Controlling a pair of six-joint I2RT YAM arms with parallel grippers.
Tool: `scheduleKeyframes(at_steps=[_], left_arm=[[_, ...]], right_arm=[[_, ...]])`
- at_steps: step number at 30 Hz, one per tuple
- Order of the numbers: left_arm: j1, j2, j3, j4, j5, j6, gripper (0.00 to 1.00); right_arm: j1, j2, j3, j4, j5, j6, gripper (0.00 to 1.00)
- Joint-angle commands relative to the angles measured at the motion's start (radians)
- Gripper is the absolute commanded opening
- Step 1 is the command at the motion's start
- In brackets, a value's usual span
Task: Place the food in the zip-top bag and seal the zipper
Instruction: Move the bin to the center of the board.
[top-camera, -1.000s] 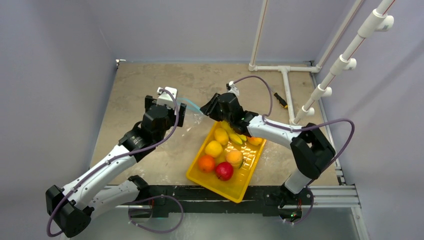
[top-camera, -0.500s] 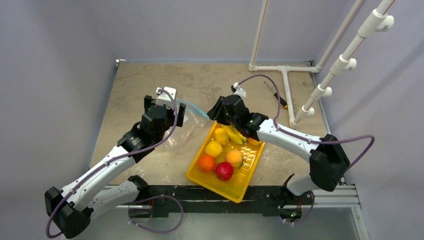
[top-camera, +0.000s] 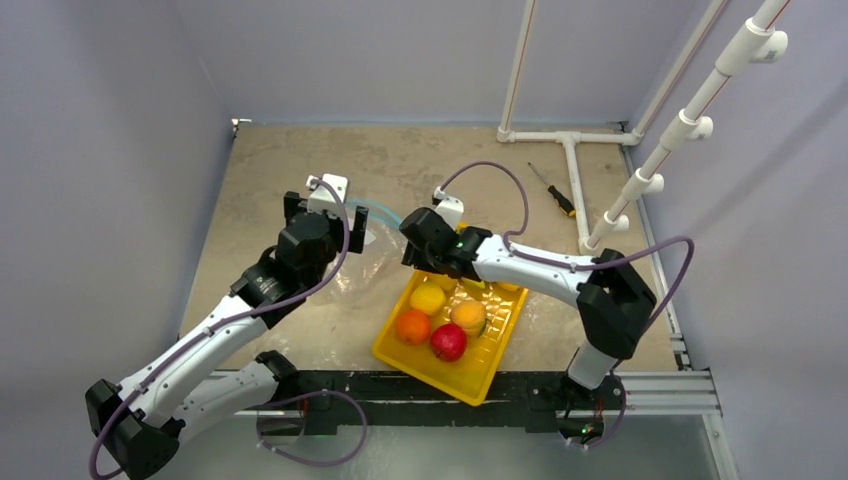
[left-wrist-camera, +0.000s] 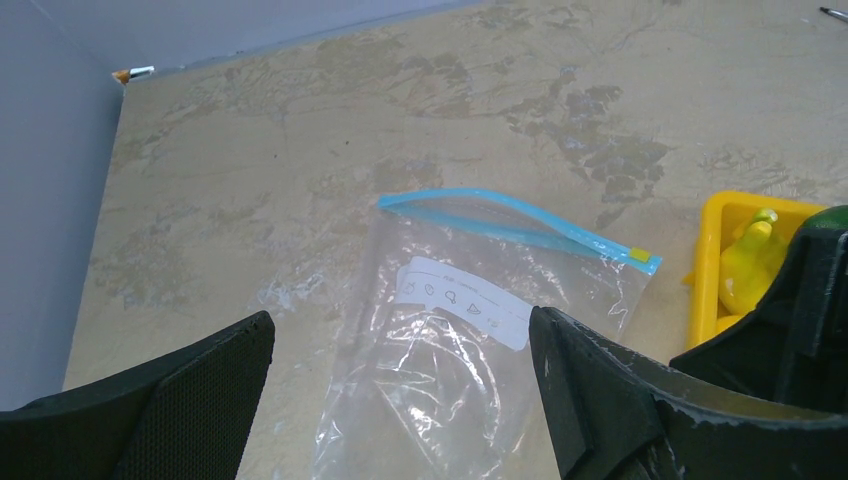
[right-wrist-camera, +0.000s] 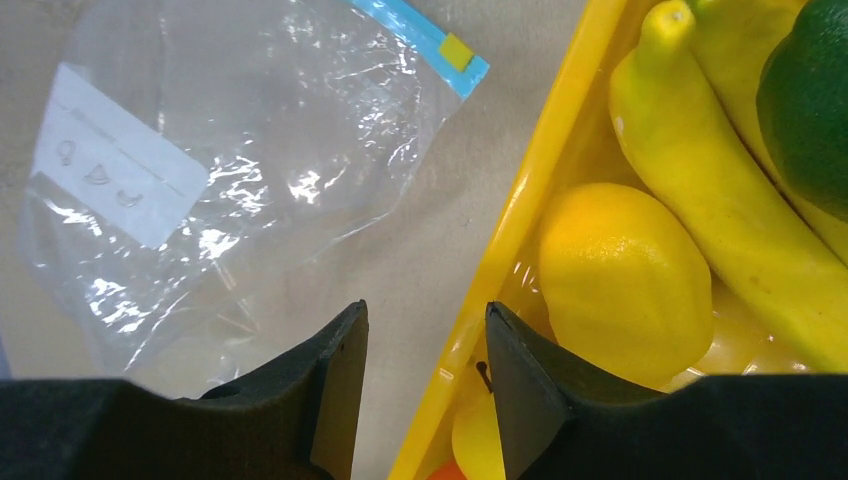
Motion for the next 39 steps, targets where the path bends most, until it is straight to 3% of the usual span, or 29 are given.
scheduleKeyframes(at_steps=[1,10,21,37,39], left_arm=[[-0.005,-0.022,0.015,0.009,-0.002,-0.02,0.97],[-0.006,-0.03,0.016,0.008,0.011,-0.024,0.97],[-0.004,-0.02,0.016,0.008,0.011,-0.023,0.97],[-0.005,0.021,0.013,0.006,-0.007,-0.013,0.97],[-0.005,0.025,0.012,0.007,-0.009,-0.013,0.97]], right_arm=[[0.02,0.062,0.082,-0.115,0.062,0.093,0.5],[0.034,0.124,0.111,-0.146,0.063,0.122,0.51],[0.034,0.184,0.125,-0.145,0.074,0.1,0.44],[0.022,0.179,0.151,-0.173,0.152,-0.025,0.02],[0.008,0.174,0.153,-0.167,0.159,-0.06,0.0]])
